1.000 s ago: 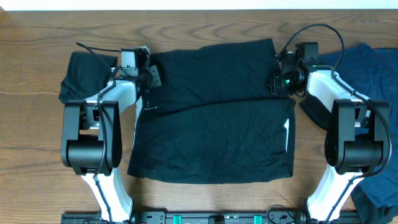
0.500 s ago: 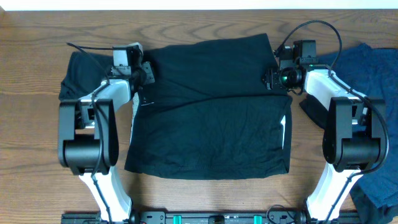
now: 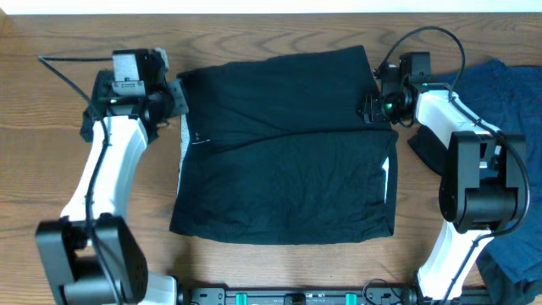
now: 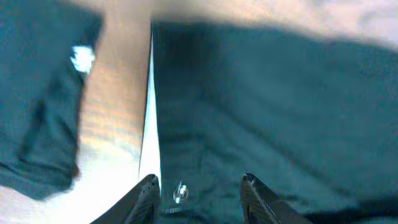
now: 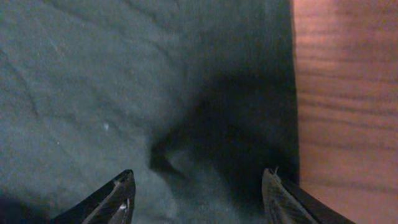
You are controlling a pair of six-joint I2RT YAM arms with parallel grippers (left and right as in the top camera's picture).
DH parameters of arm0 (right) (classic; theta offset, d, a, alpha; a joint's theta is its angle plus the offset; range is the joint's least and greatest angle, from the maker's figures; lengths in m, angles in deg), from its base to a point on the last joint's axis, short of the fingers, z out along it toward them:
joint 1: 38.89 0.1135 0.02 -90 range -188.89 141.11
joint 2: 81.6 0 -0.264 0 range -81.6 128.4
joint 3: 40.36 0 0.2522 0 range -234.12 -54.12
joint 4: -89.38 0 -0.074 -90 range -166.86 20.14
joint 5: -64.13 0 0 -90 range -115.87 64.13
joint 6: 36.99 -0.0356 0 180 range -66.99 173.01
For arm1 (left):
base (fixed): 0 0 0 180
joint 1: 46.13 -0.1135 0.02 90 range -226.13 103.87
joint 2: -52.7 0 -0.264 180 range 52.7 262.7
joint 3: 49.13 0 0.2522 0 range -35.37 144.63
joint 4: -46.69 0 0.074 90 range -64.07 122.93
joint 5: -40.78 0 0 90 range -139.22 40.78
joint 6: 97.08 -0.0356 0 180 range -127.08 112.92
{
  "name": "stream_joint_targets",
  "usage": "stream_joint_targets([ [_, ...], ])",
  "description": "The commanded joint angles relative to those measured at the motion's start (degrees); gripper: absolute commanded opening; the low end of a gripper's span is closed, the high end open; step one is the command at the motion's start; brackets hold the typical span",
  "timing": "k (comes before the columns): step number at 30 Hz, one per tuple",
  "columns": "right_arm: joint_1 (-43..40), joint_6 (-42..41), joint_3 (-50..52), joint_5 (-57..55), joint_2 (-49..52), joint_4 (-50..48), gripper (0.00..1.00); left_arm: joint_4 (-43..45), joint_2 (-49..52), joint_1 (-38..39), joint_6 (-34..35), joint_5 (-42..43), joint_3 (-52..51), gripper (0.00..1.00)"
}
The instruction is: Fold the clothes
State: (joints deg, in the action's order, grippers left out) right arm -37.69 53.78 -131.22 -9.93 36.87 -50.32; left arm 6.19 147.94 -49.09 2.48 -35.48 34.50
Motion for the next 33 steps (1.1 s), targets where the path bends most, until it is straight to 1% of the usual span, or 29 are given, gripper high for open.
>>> stream_joint_targets([
  [1,-0.13,0.39,-0.13,-0.94,1.2,1.66,0.64,-1.55,6.32,-0.66,-0.81,0.92,-1.6,0.45],
  [4,-0.15,0.39,-0.13,-0.96,1.2,2.16,0.64,-1.68,10.67,-1.22,-2.21,3.69,-1.6,0.5],
  [7,-0.15,0.39,-0.13,-0.96,1.2,2.23,0.64,-1.55,13.57,-1.9,-3.98,6.67,-1.57,0.5],
  [25,-0.15,0.42,-0.13,-1.18,1.2,2.23,0.64,-1.53,17.18,-2.43,-3.98,8.35,-1.57,0.49],
  [26,-0.15,0.42,-0.13,-1.18,1.2,2.23,0.64,-1.55,17.18,-2.43,-3.98,8.35,-1.57,0.41],
  [28,-0.15,0.42,-0.13,-1.18,1.2,2.21,0.64,-1.51,16.92,-2.45,-3.98,8.35,-1.55,0.31],
  [30,-0.15,0.42,-0.13,-1.16,1.2,2.21,0.64,-1.53,16.5,-2.45,-3.98,8.33,-1.55,0.26],
  [33,-0.15,0.42,-0.13,-1.18,1.2,2.25,0.64,-1.88,15.78,-2.45,-4.0,8.33,-1.51,0.24],
])
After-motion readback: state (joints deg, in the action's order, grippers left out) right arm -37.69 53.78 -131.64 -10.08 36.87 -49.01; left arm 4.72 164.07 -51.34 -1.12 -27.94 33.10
